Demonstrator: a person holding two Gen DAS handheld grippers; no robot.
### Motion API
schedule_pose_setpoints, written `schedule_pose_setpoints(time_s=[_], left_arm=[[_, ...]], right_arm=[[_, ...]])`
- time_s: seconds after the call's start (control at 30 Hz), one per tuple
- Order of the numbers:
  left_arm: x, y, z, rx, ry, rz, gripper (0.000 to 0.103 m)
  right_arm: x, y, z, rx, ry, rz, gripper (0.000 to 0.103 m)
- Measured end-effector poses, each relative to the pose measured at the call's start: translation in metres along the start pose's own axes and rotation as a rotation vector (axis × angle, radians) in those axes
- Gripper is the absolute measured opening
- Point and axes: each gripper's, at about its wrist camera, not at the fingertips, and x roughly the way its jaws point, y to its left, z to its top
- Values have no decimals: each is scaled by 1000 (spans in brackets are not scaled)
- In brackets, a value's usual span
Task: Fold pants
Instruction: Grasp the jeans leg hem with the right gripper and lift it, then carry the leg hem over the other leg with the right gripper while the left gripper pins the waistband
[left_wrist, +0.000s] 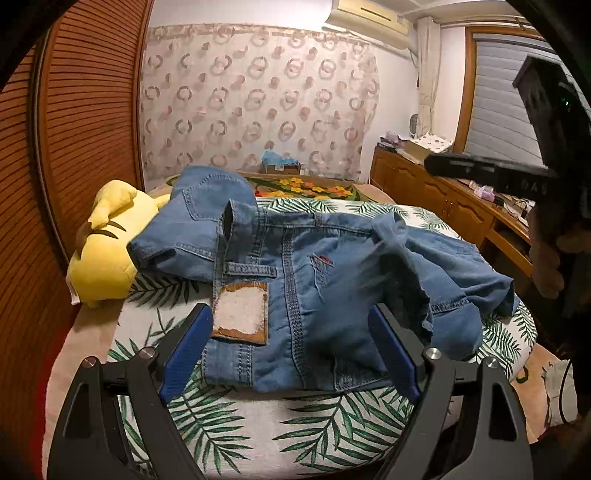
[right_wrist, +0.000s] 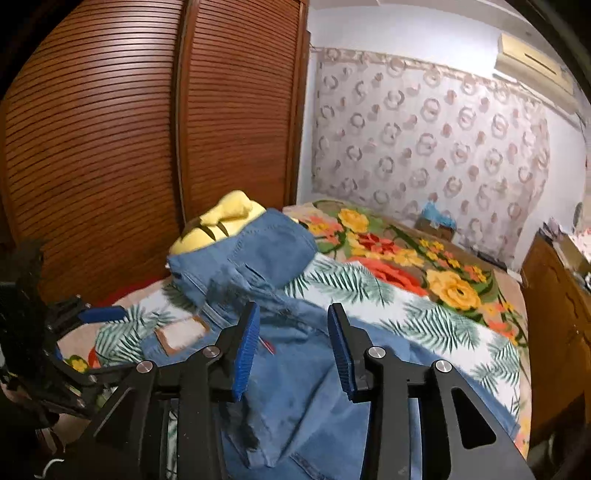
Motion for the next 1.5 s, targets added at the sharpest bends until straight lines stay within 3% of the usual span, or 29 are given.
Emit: schedule_pose_setpoints(time_s=[0.43, 0.5, 0.67, 0.83, 0.93, 1.0, 1.03, 1.2, 1.5], left_arm=[[16, 0, -14, 7, 41, -16, 87], [21, 2, -16, 3, 46, -34, 82], [36, 4, -18, 8, 75, -68, 54], [58, 3, -20, 33, 120, -67, 42], [59, 3, -17, 43, 108, -60, 33], [58, 3, -15, 39, 101, -66, 17], [57, 1, -14, 52, 104, -65, 12], [37, -1, -9, 56, 48, -76, 11], [4, 8, -3, 18, -9, -95, 11]], right_arm=[[36, 11, -16, 91, 137, 10, 43], [42, 14, -17, 108, 159, 19, 43], [50, 18, -18, 137, 206, 34, 43], [58, 19, -16, 156, 240, 51, 43], [64, 23, -11, 154, 255, 68, 43], [65, 23, -9, 147, 254, 86, 28], [67, 24, -6, 140, 254, 107, 6], [54, 34, 29, 60, 157, 98, 2], [48, 45, 132, 14, -2, 108, 2]])
